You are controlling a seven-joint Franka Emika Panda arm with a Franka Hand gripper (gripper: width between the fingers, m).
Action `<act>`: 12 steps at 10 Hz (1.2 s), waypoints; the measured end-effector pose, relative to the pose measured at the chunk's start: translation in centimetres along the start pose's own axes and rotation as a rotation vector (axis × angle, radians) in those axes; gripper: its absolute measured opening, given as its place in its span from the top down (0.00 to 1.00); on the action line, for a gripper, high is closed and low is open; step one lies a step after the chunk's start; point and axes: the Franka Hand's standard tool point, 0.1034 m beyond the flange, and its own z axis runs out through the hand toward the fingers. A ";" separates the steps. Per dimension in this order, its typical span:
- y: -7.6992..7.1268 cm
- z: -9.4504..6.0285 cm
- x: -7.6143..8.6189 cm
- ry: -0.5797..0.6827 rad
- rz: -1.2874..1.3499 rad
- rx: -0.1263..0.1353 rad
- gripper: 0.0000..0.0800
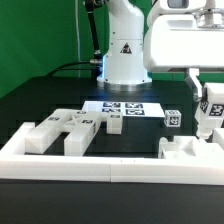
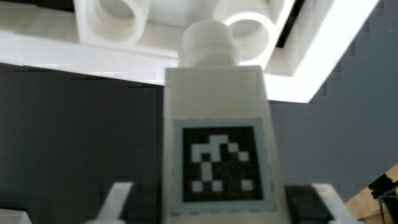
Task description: Assemble chair
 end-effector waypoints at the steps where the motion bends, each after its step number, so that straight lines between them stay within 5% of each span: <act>1: 0.0 0.1 0.0 -0.001 0.000 0.000 0.64; 7: -0.4 1.4 2.3 0.085 -0.017 -0.003 0.64; 8: -0.1 1.5 2.3 0.174 -0.023 -0.015 0.64; 12: -1.3 2.1 1.1 0.158 -0.020 -0.004 0.64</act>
Offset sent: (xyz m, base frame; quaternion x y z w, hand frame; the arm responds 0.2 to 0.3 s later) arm 0.0326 0.0092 -0.0012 0.0234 0.0062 0.0087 0.9997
